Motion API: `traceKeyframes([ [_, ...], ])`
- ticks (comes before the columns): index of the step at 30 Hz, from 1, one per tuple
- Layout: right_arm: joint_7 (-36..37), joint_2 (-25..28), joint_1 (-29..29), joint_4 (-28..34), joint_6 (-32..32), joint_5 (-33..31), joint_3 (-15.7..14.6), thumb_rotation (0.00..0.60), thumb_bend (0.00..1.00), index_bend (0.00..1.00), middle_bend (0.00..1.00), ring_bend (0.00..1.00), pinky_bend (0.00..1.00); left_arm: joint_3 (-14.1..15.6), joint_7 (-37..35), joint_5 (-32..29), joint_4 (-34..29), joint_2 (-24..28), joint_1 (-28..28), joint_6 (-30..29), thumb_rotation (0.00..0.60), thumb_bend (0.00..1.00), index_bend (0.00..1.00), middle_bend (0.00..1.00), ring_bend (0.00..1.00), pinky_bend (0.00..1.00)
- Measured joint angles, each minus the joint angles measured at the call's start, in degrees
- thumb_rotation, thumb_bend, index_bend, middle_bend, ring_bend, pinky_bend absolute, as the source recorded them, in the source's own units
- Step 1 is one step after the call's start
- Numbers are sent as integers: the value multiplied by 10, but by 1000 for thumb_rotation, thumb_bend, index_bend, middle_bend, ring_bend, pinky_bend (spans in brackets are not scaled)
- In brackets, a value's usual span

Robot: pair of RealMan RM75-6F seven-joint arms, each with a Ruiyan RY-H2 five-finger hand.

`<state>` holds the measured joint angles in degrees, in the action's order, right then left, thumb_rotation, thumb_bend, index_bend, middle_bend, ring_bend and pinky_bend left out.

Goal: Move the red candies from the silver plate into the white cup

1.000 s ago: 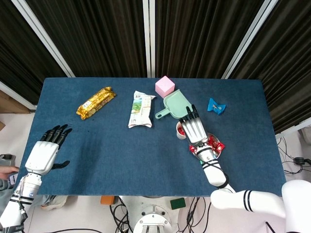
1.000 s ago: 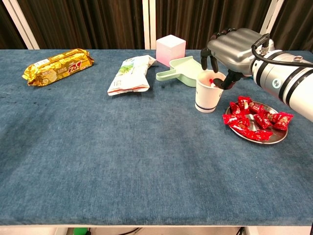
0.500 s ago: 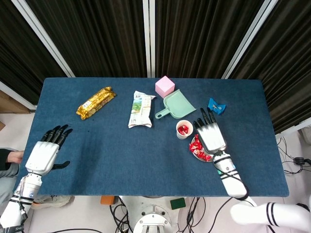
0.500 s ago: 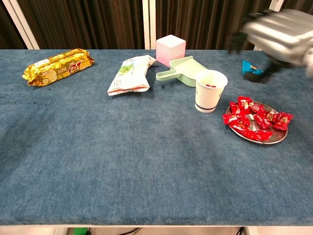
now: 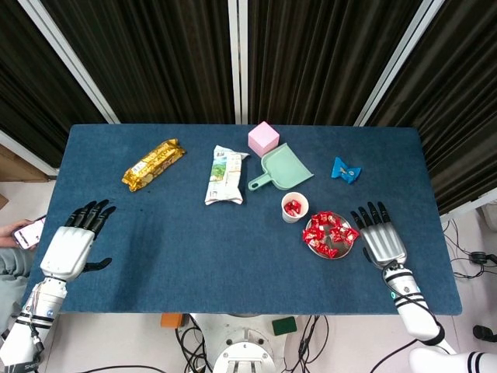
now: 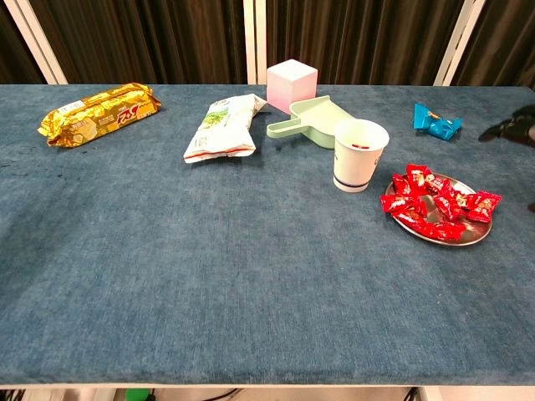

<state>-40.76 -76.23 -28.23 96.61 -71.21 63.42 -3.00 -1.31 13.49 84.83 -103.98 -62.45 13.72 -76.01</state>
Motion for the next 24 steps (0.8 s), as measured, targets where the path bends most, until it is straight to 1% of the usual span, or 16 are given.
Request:
traceKeyframes([
  [5, -2, -24, -3, -30, 25, -11, 9, 600, 263, 120, 103, 0, 0, 0, 1, -1, 0, -1, 1, 1, 600, 34, 100, 30, 5, 144],
  [11, -18, -54, -11, -56, 40, -17, 20, 600, 271, 149, 126, 0, 0, -1, 2, -4, 1, -1, 2, 3, 600, 34, 100, 30, 5, 144],
  [24, -55, -100, -30, -89, 64, -32, 38, 600, 289, 206, 174, 0, 0, -1, -1, -5, 3, 0, 3, 6, 600, 34, 100, 30, 5, 144],
])
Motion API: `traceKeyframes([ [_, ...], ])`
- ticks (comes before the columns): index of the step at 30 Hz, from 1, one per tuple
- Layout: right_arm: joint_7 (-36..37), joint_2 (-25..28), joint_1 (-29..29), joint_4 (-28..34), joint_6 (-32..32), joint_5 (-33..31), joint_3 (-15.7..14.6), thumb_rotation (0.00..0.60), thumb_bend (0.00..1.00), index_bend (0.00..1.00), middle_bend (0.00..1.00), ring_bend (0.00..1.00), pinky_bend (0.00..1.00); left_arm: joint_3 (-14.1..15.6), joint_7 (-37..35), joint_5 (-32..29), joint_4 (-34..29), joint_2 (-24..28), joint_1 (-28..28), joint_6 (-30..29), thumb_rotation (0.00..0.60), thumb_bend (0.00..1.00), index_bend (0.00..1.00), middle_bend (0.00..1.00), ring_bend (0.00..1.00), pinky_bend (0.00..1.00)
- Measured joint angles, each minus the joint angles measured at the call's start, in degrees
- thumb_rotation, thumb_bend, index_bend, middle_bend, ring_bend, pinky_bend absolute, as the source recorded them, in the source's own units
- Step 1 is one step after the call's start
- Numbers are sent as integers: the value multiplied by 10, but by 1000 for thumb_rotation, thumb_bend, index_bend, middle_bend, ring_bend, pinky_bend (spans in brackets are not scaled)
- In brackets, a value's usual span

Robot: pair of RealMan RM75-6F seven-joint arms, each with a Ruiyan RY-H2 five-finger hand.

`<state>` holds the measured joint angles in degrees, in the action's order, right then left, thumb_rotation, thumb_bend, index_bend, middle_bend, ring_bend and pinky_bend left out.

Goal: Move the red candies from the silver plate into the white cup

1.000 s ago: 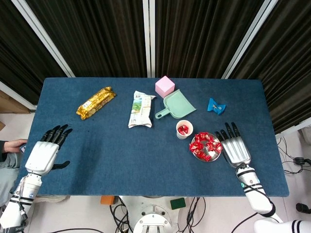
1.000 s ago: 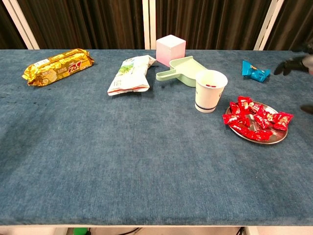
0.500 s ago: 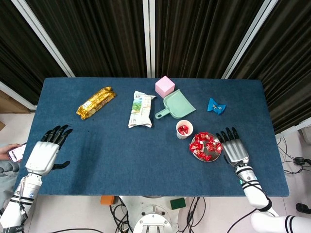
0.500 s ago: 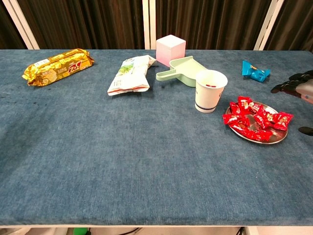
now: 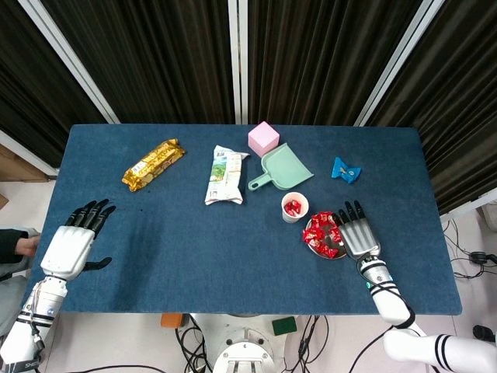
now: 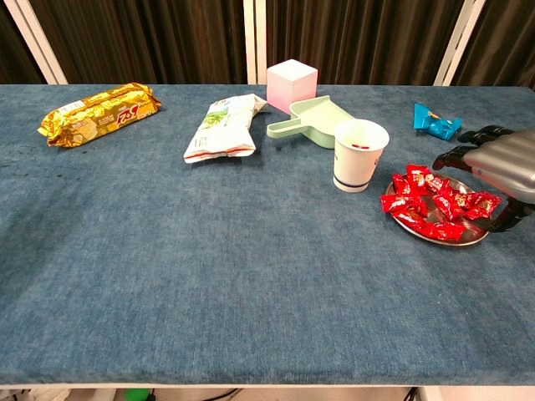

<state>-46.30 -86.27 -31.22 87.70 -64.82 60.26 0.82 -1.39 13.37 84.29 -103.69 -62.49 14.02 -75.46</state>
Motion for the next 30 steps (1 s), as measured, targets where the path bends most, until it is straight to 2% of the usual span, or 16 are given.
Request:
traceKeyframes([
  [19, -44, -22, -3, -1, -4, -16, -1, 600, 302, 309, 216, 0, 0, 1, 1, 1, -1, 0, 0, -1, 600, 34, 100, 30, 5, 144],
  [30, -46, -31, 0, -11, -11, -13, -2, 600, 343, 412, 316, 0, 0, 2, 1, 2, 0, 0, 0, 0, 600, 34, 101, 30, 5, 144],
])
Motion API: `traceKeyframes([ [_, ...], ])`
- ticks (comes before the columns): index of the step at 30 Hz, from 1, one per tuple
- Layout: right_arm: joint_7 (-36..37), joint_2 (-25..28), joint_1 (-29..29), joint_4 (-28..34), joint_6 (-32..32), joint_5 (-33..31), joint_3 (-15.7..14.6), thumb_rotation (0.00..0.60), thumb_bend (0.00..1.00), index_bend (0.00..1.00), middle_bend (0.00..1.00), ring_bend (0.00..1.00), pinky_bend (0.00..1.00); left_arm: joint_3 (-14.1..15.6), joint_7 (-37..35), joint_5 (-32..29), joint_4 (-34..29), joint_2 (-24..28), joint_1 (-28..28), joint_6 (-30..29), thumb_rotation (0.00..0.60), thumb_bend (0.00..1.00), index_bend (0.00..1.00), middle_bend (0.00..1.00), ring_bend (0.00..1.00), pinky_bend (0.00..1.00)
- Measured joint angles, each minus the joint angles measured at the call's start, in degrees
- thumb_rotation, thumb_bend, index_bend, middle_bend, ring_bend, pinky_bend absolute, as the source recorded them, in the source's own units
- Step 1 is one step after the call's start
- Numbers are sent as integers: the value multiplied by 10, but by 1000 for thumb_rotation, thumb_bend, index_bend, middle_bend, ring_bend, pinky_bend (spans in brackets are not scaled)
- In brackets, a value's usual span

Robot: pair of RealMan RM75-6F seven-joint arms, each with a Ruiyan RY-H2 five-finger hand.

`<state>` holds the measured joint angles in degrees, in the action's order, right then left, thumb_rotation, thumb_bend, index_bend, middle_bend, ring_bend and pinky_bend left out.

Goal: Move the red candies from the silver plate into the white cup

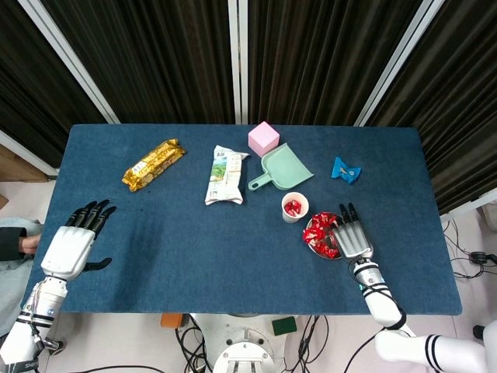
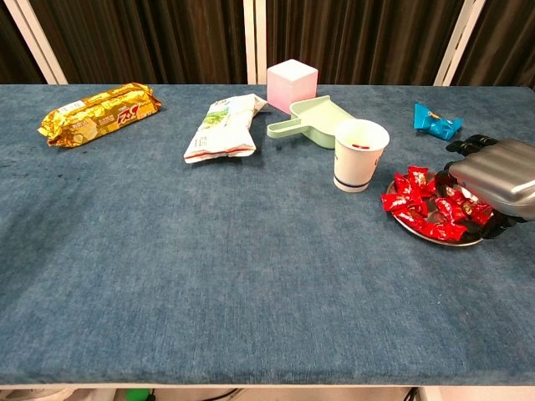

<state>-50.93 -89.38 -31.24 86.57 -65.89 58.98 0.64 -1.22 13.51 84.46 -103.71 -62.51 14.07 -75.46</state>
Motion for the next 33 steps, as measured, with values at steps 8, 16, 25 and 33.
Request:
traceKeyframes([
  [8, 2, -5, 2, -4, -1, 5, -1, 600, 365, 434, 346, 0, 0, 0, 1, 1, 0, 0, 0, -1, 600, 34, 101, 30, 5, 144],
  [16, 8, -13, 4, -14, -3, 16, -2, 600, 413, 496, 395, 23, 0, 0, 1, 0, 0, 0, 0, 0, 600, 34, 101, 30, 5, 144],
  [25, 12, -23, 7, -25, -1, 29, -4, 600, 480, 577, 466, 83, 0, 1, -1, 1, 0, 0, 0, -1, 600, 34, 100, 30, 5, 144],
  [33, 29, -29, 11, -35, -8, 52, -4, 600, 527, 665, 531, 125, 0, 1, -2, 1, 0, 1, 0, 0, 600, 33, 101, 30, 5, 144],
])
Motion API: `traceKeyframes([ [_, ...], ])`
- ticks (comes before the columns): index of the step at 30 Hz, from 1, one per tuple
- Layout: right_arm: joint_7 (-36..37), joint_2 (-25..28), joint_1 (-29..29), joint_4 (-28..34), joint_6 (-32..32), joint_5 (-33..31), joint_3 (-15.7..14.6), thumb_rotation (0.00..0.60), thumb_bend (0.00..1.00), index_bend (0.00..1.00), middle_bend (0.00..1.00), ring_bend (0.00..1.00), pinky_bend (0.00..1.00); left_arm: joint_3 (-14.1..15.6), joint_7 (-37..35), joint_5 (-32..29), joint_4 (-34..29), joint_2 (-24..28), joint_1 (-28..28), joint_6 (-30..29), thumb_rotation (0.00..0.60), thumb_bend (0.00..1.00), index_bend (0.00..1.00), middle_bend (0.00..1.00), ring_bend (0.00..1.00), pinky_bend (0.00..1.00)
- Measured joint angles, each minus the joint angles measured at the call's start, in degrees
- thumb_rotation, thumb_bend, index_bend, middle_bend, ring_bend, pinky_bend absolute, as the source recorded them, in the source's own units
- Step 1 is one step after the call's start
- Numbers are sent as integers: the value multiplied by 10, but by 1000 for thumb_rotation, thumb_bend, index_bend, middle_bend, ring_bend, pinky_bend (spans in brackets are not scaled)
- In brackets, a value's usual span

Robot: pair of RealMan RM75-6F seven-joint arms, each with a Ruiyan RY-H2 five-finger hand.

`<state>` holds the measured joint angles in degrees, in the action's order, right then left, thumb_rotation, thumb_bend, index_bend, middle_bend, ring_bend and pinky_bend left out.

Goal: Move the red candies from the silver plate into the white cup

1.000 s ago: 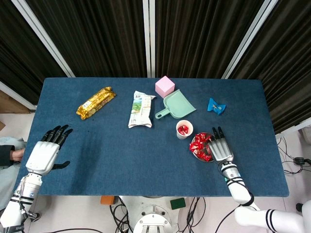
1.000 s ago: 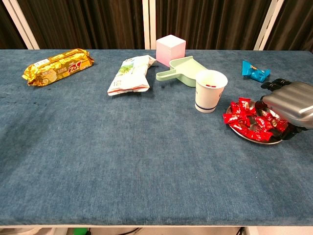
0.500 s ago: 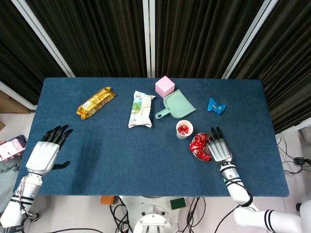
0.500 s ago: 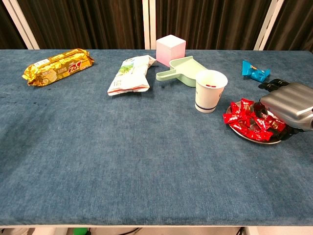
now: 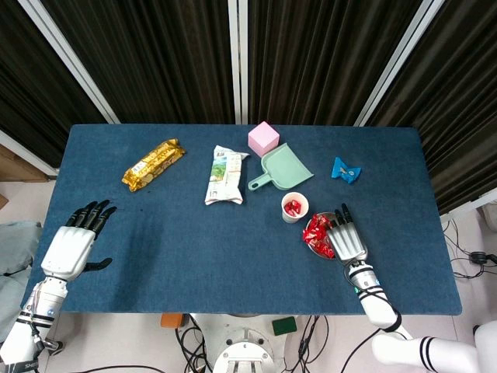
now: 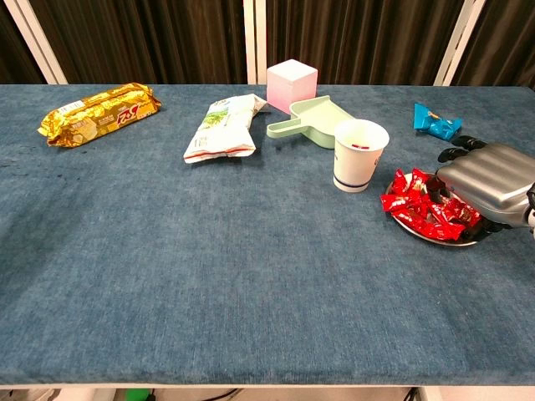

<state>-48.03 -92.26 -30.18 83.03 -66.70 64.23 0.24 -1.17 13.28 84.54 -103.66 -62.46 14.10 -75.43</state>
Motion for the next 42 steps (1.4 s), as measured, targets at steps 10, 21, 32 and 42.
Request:
traceKeyframes([
  [10, 18, 12, 7, 9, -12, 21, 7, 600, 544, 687, 553, 134, 0, 0, 0, 1, -1, 0, 0, 0, 600, 33, 101, 30, 5, 144],
  [21, 27, 47, 15, 60, -40, 51, 17, 600, 546, 694, 560, 134, 0, 1, 2, 1, -1, 0, 0, -1, 600, 33, 101, 30, 5, 144],
  [32, 33, 64, 12, 106, -63, 86, 41, 600, 548, 696, 563, 134, 0, 1, 4, 0, -2, -1, 0, 1, 600, 33, 100, 30, 5, 144],
  [42, 7, 43, -29, 115, -54, 85, 92, 600, 548, 697, 552, 134, 0, 1, 4, 1, -1, -1, 1, 2, 600, 34, 101, 30, 5, 144],
])
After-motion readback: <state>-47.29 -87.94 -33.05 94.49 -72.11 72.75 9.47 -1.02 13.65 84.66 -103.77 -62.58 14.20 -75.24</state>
